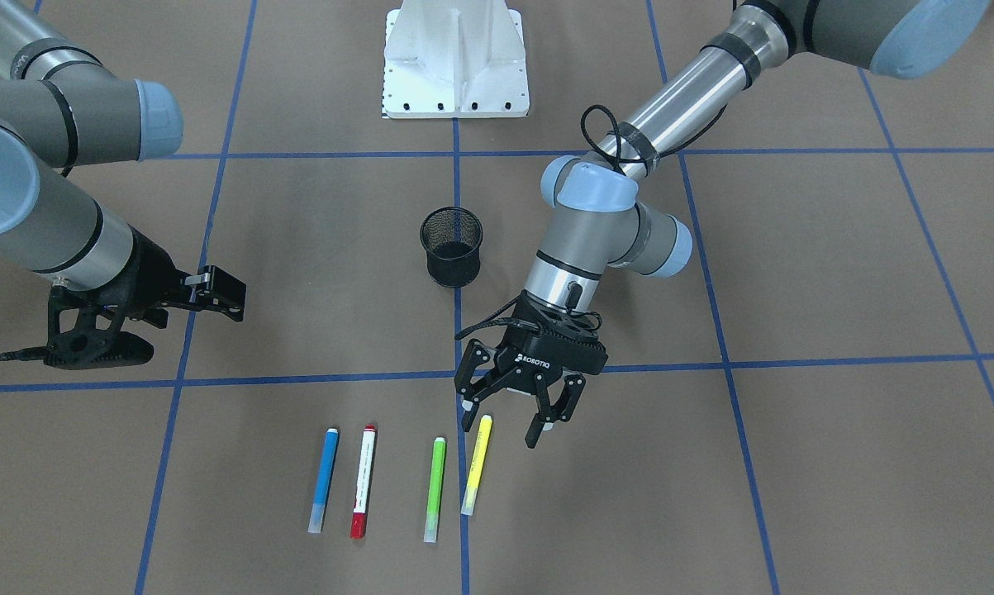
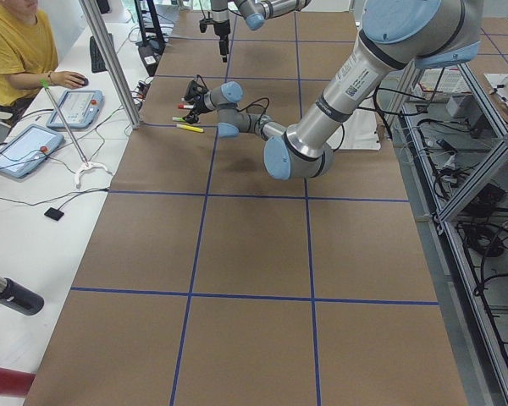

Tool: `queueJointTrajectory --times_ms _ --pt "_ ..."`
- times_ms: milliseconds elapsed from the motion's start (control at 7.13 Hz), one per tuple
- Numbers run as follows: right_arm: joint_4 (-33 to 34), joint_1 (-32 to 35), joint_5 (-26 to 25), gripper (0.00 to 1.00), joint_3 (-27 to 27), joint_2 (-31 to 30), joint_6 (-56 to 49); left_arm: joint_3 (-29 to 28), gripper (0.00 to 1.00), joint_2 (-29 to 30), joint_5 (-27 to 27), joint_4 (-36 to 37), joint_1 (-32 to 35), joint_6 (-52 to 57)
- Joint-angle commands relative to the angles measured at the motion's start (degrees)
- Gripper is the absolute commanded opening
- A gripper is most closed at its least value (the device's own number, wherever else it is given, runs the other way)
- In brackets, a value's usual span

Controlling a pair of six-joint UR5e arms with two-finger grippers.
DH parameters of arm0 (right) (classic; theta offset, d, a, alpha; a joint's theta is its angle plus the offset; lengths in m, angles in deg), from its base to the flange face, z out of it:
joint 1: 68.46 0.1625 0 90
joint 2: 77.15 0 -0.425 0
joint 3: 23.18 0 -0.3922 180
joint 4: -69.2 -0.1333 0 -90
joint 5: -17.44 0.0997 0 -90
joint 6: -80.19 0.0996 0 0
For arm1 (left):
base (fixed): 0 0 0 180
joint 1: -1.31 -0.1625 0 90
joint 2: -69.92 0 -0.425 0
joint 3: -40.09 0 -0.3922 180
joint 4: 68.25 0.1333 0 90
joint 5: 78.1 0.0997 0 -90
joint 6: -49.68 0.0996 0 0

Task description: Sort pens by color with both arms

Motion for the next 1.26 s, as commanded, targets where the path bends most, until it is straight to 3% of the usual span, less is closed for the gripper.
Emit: queueJointTrajectory --times_ms 0,280,561,841,1122 --pt "-0.1 1.8 -0.2 1.0 0.4 -0.1 -0.2 14.7 0.87 -3.0 -12.2 24.5 3.5 4.4" --pt "-0.1 5.3 -0.2 1.0 1.4 -1.6 -4.8 32.7 0.89 -8.6 -20.3 50.4 8.6 18.5" --pt "-0.1 9.5 -0.1 1.0 3.6 -6.8 -13.7 40.9 0.89 -12.7 -27.9 65.3 16.4 33.6" --pt "-0.2 17.4 0.0 1.0 4.8 -15.6 -30.4 40.4 0.89 -22.4 -40.1 66.6 31.3 55.5" --pt "-0.3 26.4 -0.1 1.0 3.9 -24.1 -49.2 32.9 0.89 -27.2 -41.9 66.4 43.4 75.0"
